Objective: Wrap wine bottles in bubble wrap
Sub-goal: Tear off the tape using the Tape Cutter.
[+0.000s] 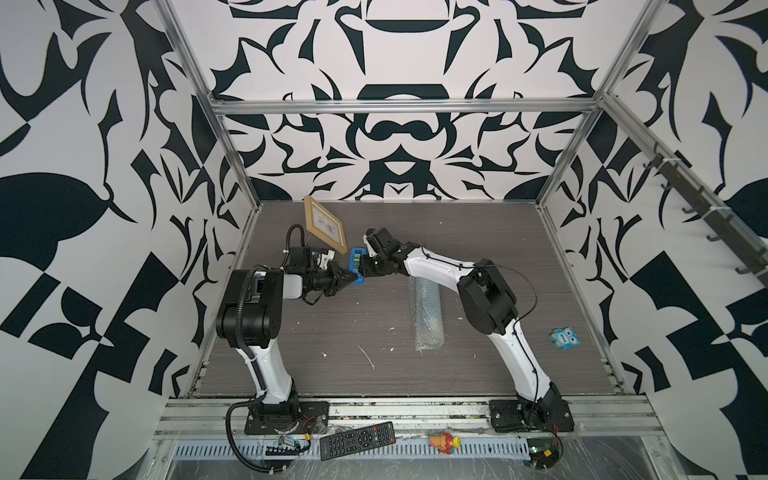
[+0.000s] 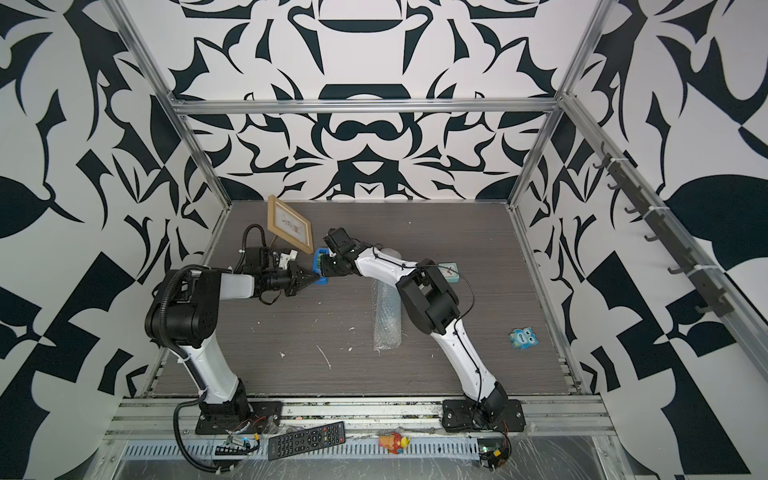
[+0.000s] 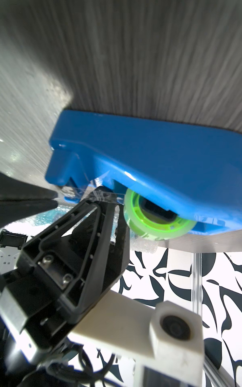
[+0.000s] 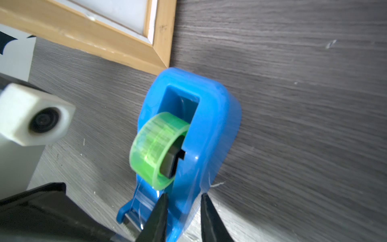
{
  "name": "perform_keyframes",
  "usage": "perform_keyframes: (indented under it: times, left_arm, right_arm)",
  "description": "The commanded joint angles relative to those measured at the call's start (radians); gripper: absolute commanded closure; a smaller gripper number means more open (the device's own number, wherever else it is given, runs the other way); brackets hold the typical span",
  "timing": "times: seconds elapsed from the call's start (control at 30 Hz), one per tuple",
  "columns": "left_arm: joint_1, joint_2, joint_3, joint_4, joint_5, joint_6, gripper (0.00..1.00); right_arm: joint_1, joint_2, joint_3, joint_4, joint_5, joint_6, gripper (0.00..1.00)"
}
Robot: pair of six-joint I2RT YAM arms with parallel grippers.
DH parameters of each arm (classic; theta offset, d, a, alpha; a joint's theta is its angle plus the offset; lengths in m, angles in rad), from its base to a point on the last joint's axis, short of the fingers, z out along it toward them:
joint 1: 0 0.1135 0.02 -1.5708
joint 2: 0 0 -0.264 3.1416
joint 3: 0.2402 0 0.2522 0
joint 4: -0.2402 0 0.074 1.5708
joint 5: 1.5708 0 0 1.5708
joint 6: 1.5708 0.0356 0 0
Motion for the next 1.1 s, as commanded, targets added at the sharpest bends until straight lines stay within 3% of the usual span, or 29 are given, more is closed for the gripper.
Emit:
perform_keyframes:
  times: [0.0,0.47,1.07]
  left_arm:
    - [-0.003,-0.038,-0.027,-0.016,0.021,0.014,1.0]
    - [-0.003,-0.135,-0.11,-0.038,0.02,0.023,1.0]
    - [-0.03,-0.244,-0.244,-0.054,-0.036,0.015,1.0]
  right_arm:
    - [-0.002,0.006,-0.037,0.01,0.034,0.021,0.73]
    - [-0.002,0.009,-0.11,0.058,0.048,0.09,0.82]
    - [0.011,0.014,-0.134,0.085,0.055,0.146,0.85]
